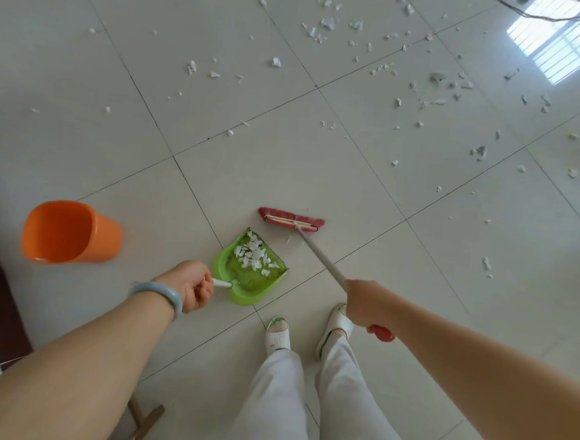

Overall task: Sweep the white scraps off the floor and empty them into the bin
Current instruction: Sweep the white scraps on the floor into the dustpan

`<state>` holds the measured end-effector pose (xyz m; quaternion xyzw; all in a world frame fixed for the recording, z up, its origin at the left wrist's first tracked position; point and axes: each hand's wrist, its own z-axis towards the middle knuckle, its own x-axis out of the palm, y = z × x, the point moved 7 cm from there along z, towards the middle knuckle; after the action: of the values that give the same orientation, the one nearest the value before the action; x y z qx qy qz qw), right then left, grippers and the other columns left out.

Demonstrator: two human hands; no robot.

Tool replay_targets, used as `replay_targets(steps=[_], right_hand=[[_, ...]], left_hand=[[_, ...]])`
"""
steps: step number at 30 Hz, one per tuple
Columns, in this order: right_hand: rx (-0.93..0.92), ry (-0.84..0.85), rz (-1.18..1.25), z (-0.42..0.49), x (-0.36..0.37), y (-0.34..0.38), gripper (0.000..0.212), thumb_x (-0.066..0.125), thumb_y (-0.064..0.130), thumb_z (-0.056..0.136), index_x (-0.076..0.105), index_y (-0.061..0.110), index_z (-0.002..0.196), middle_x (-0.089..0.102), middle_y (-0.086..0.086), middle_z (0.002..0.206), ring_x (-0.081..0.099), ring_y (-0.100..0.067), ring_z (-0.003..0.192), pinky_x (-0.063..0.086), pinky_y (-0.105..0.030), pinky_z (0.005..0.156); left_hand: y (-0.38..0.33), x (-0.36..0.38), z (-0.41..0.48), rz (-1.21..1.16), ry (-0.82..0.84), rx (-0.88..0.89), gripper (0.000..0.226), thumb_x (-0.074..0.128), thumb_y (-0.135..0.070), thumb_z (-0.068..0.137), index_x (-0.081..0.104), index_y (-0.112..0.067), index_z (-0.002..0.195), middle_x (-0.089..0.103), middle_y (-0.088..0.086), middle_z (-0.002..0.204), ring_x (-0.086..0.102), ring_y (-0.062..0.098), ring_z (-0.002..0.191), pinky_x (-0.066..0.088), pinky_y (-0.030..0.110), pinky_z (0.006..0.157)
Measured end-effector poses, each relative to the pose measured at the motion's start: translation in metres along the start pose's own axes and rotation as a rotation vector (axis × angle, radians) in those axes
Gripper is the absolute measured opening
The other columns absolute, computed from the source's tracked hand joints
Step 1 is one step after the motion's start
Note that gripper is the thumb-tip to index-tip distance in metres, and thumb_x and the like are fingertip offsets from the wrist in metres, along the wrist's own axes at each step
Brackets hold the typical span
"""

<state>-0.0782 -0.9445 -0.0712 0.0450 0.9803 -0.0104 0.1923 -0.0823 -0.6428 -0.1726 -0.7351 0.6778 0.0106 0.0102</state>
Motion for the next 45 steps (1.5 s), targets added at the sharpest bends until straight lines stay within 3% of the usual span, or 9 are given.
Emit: replay_targets(steps=[8,14,18,23,27,31,34,39,45], right_hand=[[0.059,0.033,0.33,-0.035,0.024,-0.022,0.026,0.031,0.002,0.087,0.045,0.017,0.103,0.053,-0.004,0.084,0.053,-0.014,0.049,0.037,-0.019,0.035],[0.187,-0.039,0.473,-0.006,0.027,-0.031,0.034,0.031,0.001,0.09,0.043,0.01,0.121,0.051,-0.006,0.083,0.055,-0.015,0.052,0.041,-0.022,0.041],[0.116,-0.036,0.522,0.014,0.045,-0.018,0.042,0.042,0.002,0.091,0.043,0.001,0.133,0.051,-0.008,0.09,0.054,-0.023,0.072,0.053,-0.032,0.065],[0.099,0.127,0.392,-0.003,0.087,0.011,0.051,0.036,0.009,0.084,0.035,0.017,0.134,0.054,-0.005,0.096,0.064,-0.027,0.101,0.052,-0.034,0.088],[0.069,0.201,0.523,-0.029,0.07,0.0,0.047,0.028,0.007,0.083,0.043,0.025,0.124,0.055,-0.01,0.09,0.056,-0.015,0.051,0.048,-0.026,0.053],[0.024,0.17,0.556,-0.046,0.053,-0.012,0.034,0.03,0.007,0.086,0.049,0.021,0.11,0.05,-0.003,0.071,0.048,-0.012,0.044,0.04,-0.021,0.042],[0.032,0.138,0.483,-0.047,0.053,0.001,0.024,0.03,0.004,0.086,0.044,0.018,0.1,0.051,-0.006,0.086,0.054,-0.017,0.056,0.043,-0.023,0.044],[0.016,0.048,0.323,-0.027,0.053,0.019,0.027,0.039,0.004,0.091,0.04,0.007,0.118,0.045,-0.001,0.085,0.06,-0.022,0.086,0.046,-0.038,0.096],[0.045,0.17,0.415,-0.031,0.073,0.014,0.034,0.034,0.007,0.089,0.047,0.014,0.12,0.052,-0.002,0.078,0.056,-0.02,0.075,0.047,-0.026,0.068]], left_hand=[[-0.028,0.015,-0.01,0.21,-0.06,0.019,0.029,0.024,-0.004,0.089,0.036,-0.01,0.063,0.031,0.0,0.03,0.022,0.007,0.018,0.021,0.005,0.026],[-0.034,0.029,-0.012,0.257,-0.113,0.029,0.03,0.023,-0.003,0.087,0.036,-0.012,0.063,0.028,0.0,0.029,0.022,0.008,0.018,0.023,0.004,0.028],[-0.035,0.038,-0.012,0.252,-0.125,0.036,0.032,0.022,-0.004,0.087,0.034,-0.014,0.059,0.028,-0.001,0.028,0.021,0.008,0.018,0.022,0.003,0.029],[-0.041,0.048,-0.014,0.231,-0.128,0.062,0.03,0.023,-0.004,0.087,0.035,-0.013,0.061,0.029,-0.002,0.029,0.023,0.007,0.018,0.023,0.003,0.031],[-0.041,0.048,-0.019,0.214,-0.14,0.073,0.029,0.023,-0.004,0.088,0.035,-0.013,0.062,0.03,-0.001,0.028,0.023,0.007,0.018,0.023,0.003,0.033],[-0.038,0.039,-0.015,0.175,-0.154,0.1,0.026,0.024,-0.003,0.086,0.04,-0.01,0.068,0.032,0.0,0.031,0.023,0.007,0.019,0.023,0.004,0.032],[-0.033,0.031,-0.011,0.152,-0.154,0.11,0.024,0.023,-0.002,0.085,0.04,-0.01,0.069,0.035,0.002,0.045,0.023,0.007,0.02,0.023,0.005,0.03],[-0.024,0.026,-0.01,0.122,-0.157,0.133,0.024,0.024,-0.001,0.085,0.041,-0.009,0.071,0.033,0.001,0.047,0.023,0.006,0.02,0.023,0.005,0.031],[-0.013,0.036,-0.011,0.073,-0.171,0.149,0.029,0.024,-0.002,0.086,0.036,-0.013,0.062,0.031,-0.001,0.038,0.022,0.006,0.02,0.022,0.004,0.032]])
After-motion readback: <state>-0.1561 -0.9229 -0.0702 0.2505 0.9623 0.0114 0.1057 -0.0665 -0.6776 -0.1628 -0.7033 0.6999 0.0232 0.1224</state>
